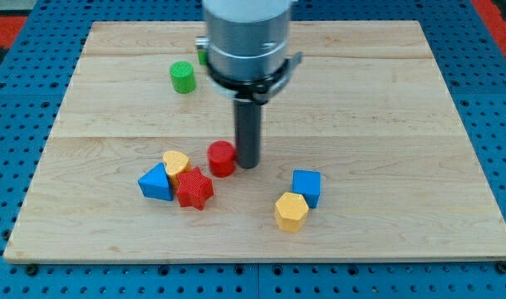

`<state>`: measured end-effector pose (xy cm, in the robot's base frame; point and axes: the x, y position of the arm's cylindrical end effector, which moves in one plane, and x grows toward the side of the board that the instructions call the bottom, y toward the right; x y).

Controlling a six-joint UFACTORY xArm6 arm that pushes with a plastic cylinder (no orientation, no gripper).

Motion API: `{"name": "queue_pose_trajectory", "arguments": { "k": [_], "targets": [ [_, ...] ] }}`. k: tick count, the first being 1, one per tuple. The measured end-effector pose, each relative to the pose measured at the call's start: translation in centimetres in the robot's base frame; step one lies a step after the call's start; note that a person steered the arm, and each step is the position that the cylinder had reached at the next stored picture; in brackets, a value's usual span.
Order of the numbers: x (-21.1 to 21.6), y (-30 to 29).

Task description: Push the red circle towards the green blocks

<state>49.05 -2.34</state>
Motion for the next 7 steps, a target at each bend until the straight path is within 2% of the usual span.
{"name": "queue_pose_trajectory", "arguments": {
  "k": [2, 3, 5, 7],
  "targets": [
    [2.8, -3.1],
    [0.9, -6.1],
    [-8.3, -6.0],
    [-15.2, -4.3]
  ]
}}
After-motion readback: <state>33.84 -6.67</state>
